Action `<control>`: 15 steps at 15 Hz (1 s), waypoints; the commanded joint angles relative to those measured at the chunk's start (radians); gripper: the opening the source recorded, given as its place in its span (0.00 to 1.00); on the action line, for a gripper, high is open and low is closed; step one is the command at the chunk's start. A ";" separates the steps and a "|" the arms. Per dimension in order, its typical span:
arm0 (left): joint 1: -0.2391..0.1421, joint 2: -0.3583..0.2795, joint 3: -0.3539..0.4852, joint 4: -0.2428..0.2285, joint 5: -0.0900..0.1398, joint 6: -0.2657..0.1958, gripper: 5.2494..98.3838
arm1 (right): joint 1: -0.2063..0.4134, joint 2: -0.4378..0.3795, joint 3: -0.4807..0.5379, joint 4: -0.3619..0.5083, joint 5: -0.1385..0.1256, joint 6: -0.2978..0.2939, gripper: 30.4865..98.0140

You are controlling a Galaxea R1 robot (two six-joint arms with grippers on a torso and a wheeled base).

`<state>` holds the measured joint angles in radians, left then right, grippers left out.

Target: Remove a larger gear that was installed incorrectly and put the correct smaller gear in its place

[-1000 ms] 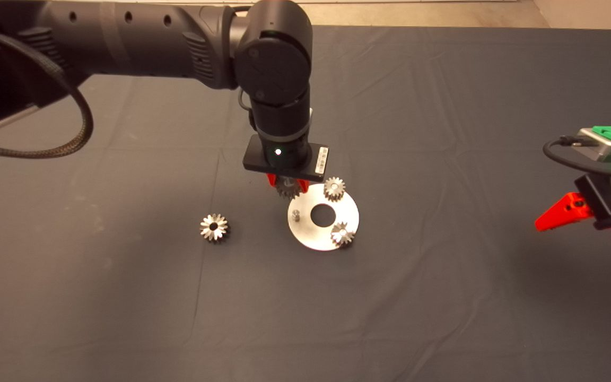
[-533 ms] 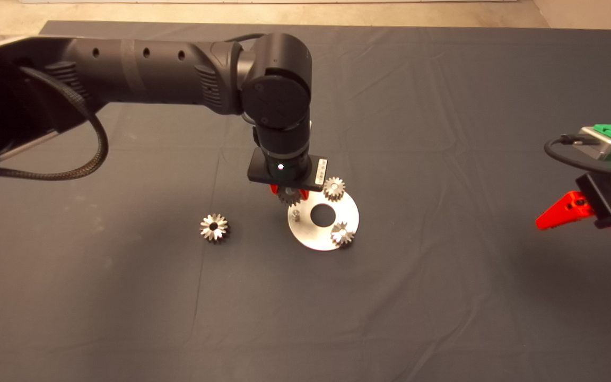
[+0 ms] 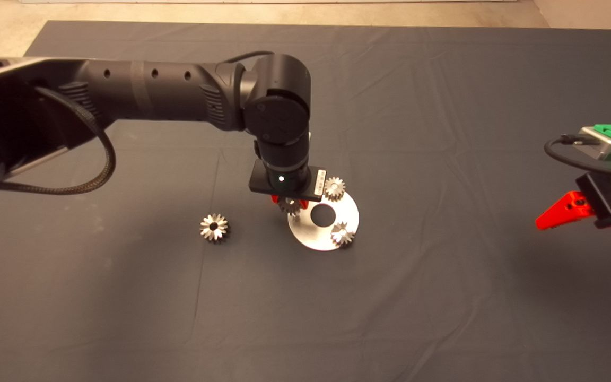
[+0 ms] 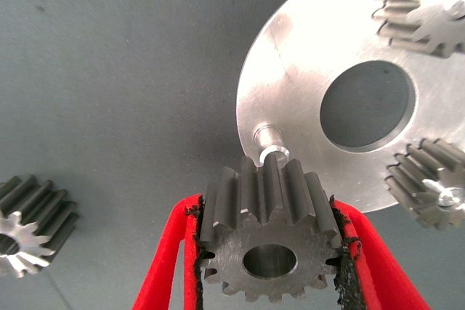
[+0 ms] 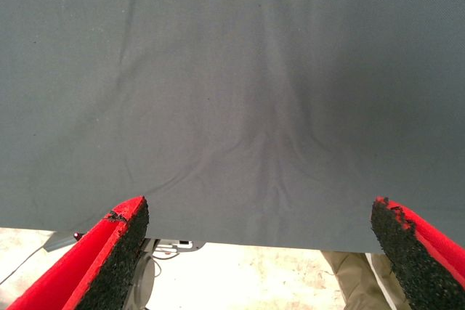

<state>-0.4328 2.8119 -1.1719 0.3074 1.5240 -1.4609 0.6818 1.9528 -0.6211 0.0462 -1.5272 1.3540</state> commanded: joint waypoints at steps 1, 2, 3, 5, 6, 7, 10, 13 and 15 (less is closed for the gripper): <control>0.009 0.005 0.005 0.024 0.100 -0.010 0.28 | 0.024 -0.005 0.005 0.035 -0.002 -0.006 0.75; 0.009 0.006 0.007 0.024 0.100 -0.012 0.28 | 0.024 -0.005 0.005 0.035 -0.002 -0.006 0.75; 0.009 0.008 0.011 0.024 0.100 -0.013 0.28 | 0.024 -0.005 0.005 0.035 -0.002 -0.006 0.75; 0.009 0.029 0.012 0.024 0.100 -0.016 0.28 | 0.024 -0.005 0.003 0.035 -0.002 -0.006 0.75; 0.009 0.035 0.011 0.024 0.100 -0.018 0.28 | 0.024 -0.005 0.003 0.035 -0.002 -0.006 0.75; 0.009 0.036 0.009 0.024 0.100 -0.024 0.27 | 0.024 -0.004 0.003 0.035 -0.002 -0.006 0.75; 0.009 0.064 -0.006 0.024 0.099 -0.029 0.28 | 0.025 -0.005 0.003 0.035 -0.002 -0.006 0.75; 0.026 0.073 -0.007 0.025 0.100 -0.030 0.28 | 0.030 -0.005 0.003 0.035 -0.002 -0.006 0.75; 0.031 0.073 -0.018 0.039 0.102 -0.028 0.28 | 0.042 -0.006 0.003 0.035 -0.002 -0.006 0.75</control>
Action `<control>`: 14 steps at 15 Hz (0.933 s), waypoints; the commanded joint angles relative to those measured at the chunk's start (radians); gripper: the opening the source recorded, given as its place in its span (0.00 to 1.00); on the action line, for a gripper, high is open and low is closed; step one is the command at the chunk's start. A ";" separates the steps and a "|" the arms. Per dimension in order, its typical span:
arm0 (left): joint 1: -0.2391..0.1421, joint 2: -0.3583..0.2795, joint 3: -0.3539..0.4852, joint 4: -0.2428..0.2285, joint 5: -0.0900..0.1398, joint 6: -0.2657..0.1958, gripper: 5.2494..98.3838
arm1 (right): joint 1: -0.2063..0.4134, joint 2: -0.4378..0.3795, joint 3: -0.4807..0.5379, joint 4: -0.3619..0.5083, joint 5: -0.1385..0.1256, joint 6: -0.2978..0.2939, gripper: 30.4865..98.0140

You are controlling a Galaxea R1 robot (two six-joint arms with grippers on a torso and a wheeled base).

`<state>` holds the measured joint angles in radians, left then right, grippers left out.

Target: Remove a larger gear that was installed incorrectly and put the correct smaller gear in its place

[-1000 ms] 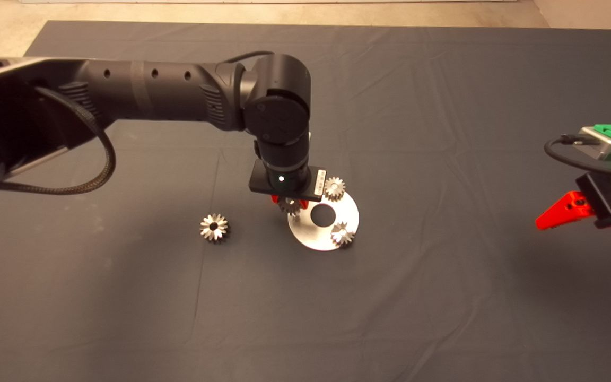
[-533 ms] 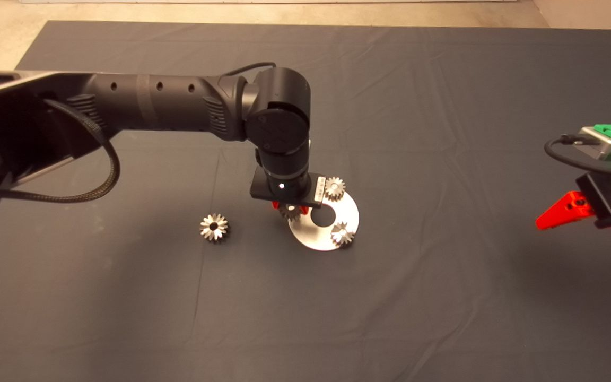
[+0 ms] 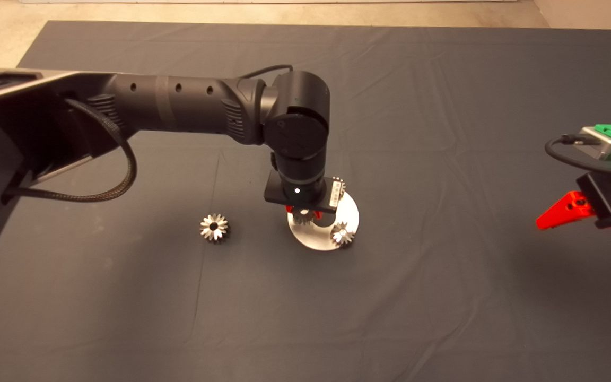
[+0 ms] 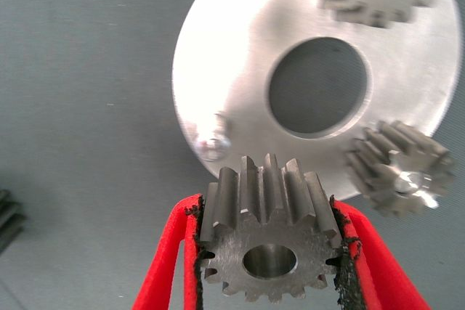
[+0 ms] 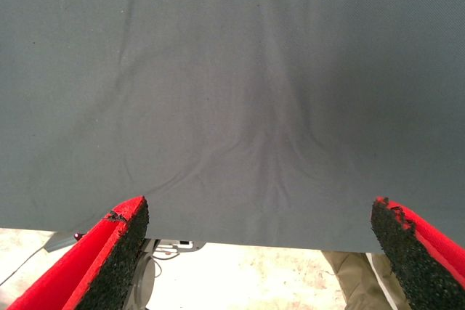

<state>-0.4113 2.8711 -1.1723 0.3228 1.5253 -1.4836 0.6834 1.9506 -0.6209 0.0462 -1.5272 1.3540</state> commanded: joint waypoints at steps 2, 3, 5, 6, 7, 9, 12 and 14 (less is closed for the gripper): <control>0.017 0.012 -0.018 0.029 0.102 -0.006 0.28 | 0.042 -0.005 0.003 0.035 -0.002 -0.006 0.75; 0.018 0.010 -0.018 0.032 0.102 -0.006 0.27 | 0.044 -0.005 0.003 0.035 -0.002 -0.006 0.75; 0.032 0.001 -0.019 0.054 0.105 -0.001 0.28 | 0.044 -0.003 0.004 0.037 -0.002 -0.006 0.75; 0.035 -0.002 -0.021 0.061 0.108 0.002 0.28 | 0.044 -0.003 0.003 0.037 -0.002 -0.006 0.75; 0.035 -0.008 -0.025 0.061 0.110 0.008 0.28 | 0.044 -0.003 0.003 0.036 -0.002 -0.006 0.75; 0.035 -0.016 -0.042 0.062 0.110 0.026 0.28 | 0.044 -0.003 0.003 0.036 -0.002 -0.006 0.75; 0.035 -0.044 -0.043 0.062 0.113 0.046 0.27 | 0.044 -0.003 0.003 0.037 -0.002 -0.006 0.75; 0.035 -0.058 -0.044 0.062 0.113 0.054 0.27 | 0.044 -0.003 0.003 0.035 -0.002 -0.006 0.75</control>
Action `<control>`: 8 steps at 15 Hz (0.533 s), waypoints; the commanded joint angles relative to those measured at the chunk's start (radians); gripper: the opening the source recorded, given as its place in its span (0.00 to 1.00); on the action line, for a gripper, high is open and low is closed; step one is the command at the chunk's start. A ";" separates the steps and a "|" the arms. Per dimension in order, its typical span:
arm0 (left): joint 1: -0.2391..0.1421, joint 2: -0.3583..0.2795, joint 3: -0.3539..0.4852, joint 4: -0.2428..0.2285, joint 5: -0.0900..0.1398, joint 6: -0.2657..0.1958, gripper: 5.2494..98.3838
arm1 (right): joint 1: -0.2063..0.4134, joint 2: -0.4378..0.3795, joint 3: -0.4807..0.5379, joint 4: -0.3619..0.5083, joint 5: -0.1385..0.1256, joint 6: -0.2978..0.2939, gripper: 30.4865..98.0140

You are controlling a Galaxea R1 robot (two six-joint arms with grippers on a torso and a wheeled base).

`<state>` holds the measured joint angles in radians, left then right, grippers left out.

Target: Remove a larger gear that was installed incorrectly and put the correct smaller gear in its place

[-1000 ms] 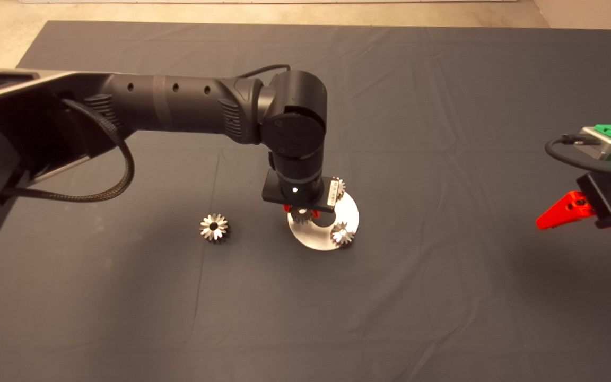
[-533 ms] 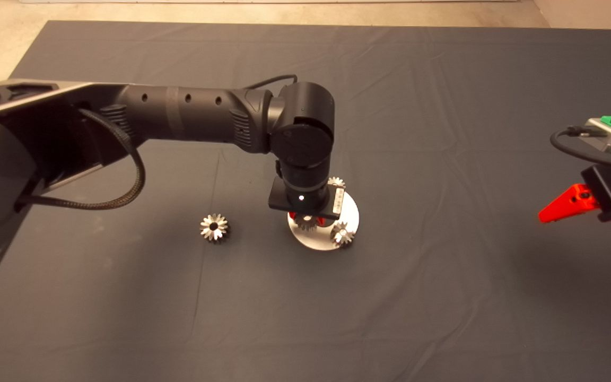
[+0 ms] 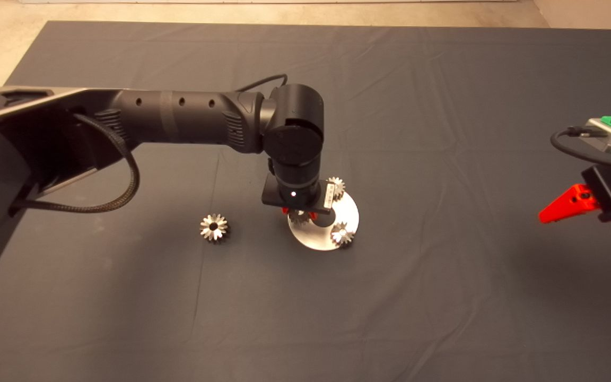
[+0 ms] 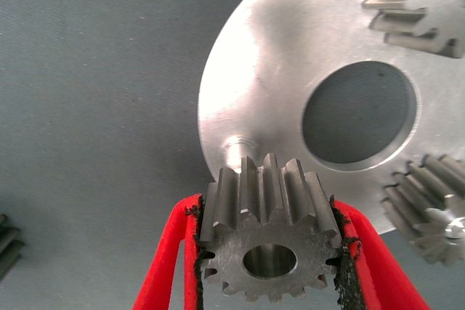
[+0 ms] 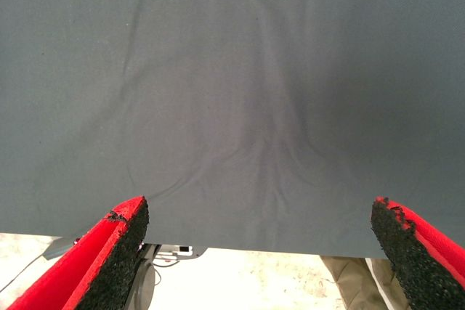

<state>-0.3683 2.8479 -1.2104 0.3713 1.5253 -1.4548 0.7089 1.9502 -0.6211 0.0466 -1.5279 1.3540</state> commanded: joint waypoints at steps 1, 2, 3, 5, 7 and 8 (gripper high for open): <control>-0.008 -0.035 -0.006 0.014 0.113 0.029 0.27 | 0.018 -0.003 0.003 0.036 -0.002 -0.006 0.75; -0.008 -0.034 -0.009 0.014 0.113 0.030 0.27 | 0.018 -0.003 0.003 0.036 -0.002 -0.006 0.75; -0.006 -0.034 -0.006 0.014 0.113 0.030 0.28 | 0.018 -0.003 0.003 0.036 -0.002 -0.006 0.75; -0.006 -0.029 0.002 0.012 0.111 0.028 0.27 | 0.018 -0.003 0.003 0.036 -0.002 -0.006 0.75; -0.006 -0.023 0.007 0.009 0.108 0.027 0.27 | 0.018 -0.003 0.003 0.036 -0.002 -0.006 0.75; -0.006 -0.011 0.012 0.008 0.105 0.022 0.27 | 0.018 -0.003 0.003 0.036 -0.002 -0.006 0.75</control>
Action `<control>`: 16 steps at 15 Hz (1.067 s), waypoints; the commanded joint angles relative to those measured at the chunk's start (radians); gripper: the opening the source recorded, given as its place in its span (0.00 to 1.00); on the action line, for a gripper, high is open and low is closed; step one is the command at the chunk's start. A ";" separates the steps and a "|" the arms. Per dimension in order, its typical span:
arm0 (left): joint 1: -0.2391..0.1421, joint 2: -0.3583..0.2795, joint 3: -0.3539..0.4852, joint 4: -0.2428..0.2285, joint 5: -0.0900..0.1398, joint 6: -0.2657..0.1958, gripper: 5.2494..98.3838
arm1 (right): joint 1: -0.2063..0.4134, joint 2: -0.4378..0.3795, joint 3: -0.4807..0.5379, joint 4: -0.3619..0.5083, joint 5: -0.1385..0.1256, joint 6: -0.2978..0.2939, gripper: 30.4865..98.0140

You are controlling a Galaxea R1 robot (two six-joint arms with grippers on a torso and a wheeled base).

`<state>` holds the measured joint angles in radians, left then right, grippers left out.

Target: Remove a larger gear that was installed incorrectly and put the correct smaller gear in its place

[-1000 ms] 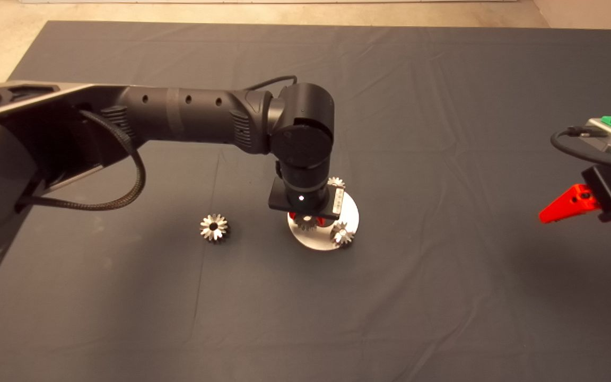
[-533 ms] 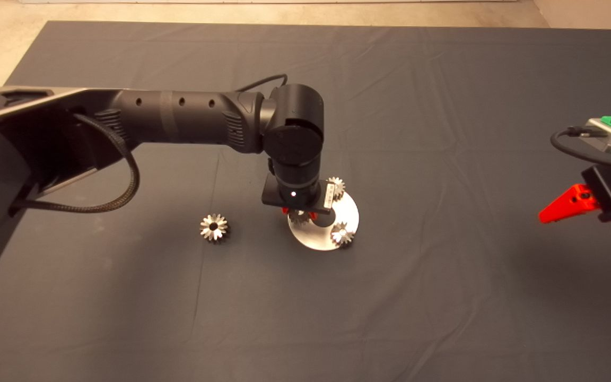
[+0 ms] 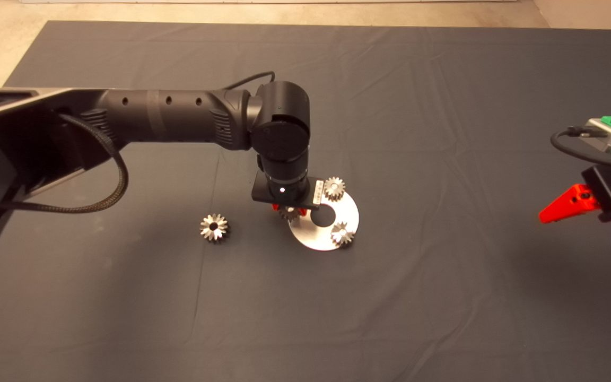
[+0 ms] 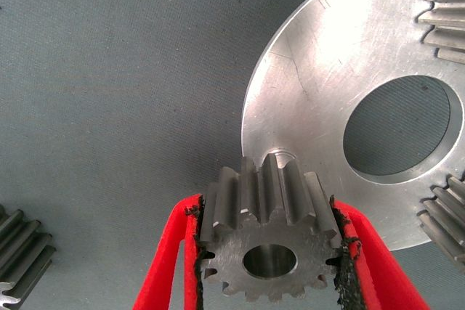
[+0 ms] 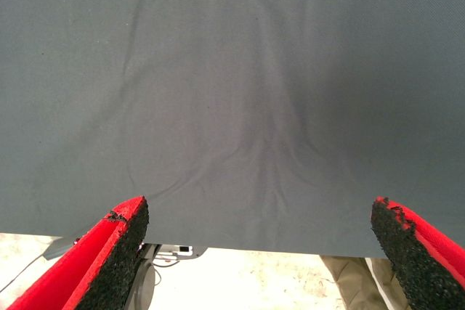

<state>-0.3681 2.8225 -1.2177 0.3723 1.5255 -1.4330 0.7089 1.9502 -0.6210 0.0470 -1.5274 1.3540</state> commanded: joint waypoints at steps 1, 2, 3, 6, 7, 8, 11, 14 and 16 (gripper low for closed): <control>-0.006 0.030 0.020 0.007 0.105 -0.003 0.27 | 0.018 -0.003 0.003 0.036 -0.002 -0.006 0.75; -0.006 0.045 0.020 0.005 0.105 -0.009 0.28 | 0.018 -0.003 0.003 0.036 -0.002 -0.006 0.75; -0.006 0.055 0.020 0.005 0.105 -0.015 0.28 | 0.018 -0.004 0.003 0.036 -0.002 -0.006 0.75; -0.006 0.081 0.020 0.003 0.104 -0.022 0.27 | 0.020 -0.003 0.003 0.034 -0.002 -0.006 0.75; -0.006 0.090 0.020 0.002 0.104 -0.024 0.27 | 0.020 -0.003 0.003 0.034 -0.002 -0.006 0.75; -0.006 0.091 0.018 0.000 0.104 -0.026 0.27 | 0.020 -0.003 0.002 0.034 -0.002 -0.006 0.75; -0.006 0.082 0.009 0.005 0.110 -0.030 0.27 | 0.020 -0.003 0.002 0.034 -0.002 -0.006 0.75; -0.006 0.067 -0.011 0.007 0.118 -0.018 0.27 | 0.020 -0.003 0.002 0.034 -0.002 -0.006 0.75; -0.006 0.059 -0.009 0.005 0.133 -0.010 0.27 | 0.020 -0.003 0.000 0.034 -0.002 -0.006 0.75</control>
<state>-0.3574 2.8955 -1.2162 0.3717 1.5253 -1.4535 0.7091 1.9502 -0.6211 0.0466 -1.5279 1.3536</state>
